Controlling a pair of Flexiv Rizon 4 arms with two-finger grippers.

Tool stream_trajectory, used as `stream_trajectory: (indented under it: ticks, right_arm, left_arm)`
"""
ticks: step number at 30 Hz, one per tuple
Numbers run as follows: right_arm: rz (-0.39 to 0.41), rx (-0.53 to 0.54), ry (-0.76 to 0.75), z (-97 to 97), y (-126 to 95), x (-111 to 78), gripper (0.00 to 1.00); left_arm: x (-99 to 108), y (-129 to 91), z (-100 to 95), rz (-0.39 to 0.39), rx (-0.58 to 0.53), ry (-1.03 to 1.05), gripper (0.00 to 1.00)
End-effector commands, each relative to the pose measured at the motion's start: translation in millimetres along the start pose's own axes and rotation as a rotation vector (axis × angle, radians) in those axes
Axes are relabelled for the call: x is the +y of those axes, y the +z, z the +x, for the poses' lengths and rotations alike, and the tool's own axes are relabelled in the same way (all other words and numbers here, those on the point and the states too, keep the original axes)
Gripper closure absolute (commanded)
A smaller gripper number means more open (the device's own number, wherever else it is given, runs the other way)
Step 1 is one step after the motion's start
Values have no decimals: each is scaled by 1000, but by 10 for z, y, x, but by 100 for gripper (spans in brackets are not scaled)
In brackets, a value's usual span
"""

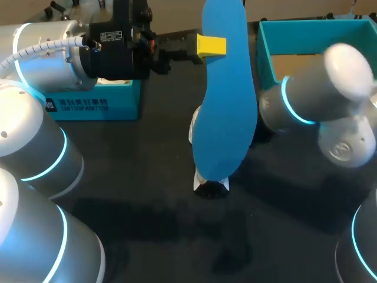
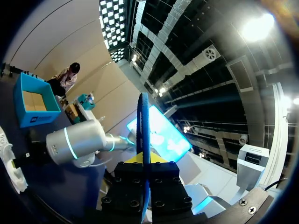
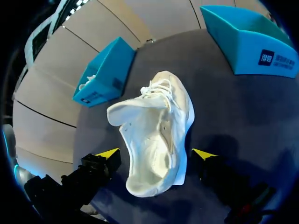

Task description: Take the shoe out of the shoebox, open the shoe tongue, remove and reinsert the insole, then place the shoe into the shoebox

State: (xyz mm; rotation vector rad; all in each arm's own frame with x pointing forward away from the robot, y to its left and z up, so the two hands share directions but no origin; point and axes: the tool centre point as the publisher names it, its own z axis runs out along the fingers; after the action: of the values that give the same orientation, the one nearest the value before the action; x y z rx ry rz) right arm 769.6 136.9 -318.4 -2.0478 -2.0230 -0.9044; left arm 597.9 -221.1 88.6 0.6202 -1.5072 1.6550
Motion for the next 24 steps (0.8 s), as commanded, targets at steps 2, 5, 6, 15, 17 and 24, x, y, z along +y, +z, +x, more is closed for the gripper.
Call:
stream_trajectory:
  ticks: [2,5,6,15,17,24]
  right_arm:
    - [-20,62,1,-131,-80,-82,0]
    - [-20,62,1,-131,-80,-82,0]
    - [-20,62,1,-131,-80,-82,0]
    - [-20,62,1,-131,-80,-82,0]
    - [-23,141,4,-150,-137,-47,0]
    - [0,296,15,-125,-433,68,0]
  left_arm:
    - [3,15,-13,1,0,1,100]
    - [3,15,-13,1,0,1,100]
    - [3,15,-13,1,0,1,100]
    - [3,15,-13,1,0,1,100]
    - [3,15,-13,1,0,1,100]
    - [3,15,-13,1,0,1,100]
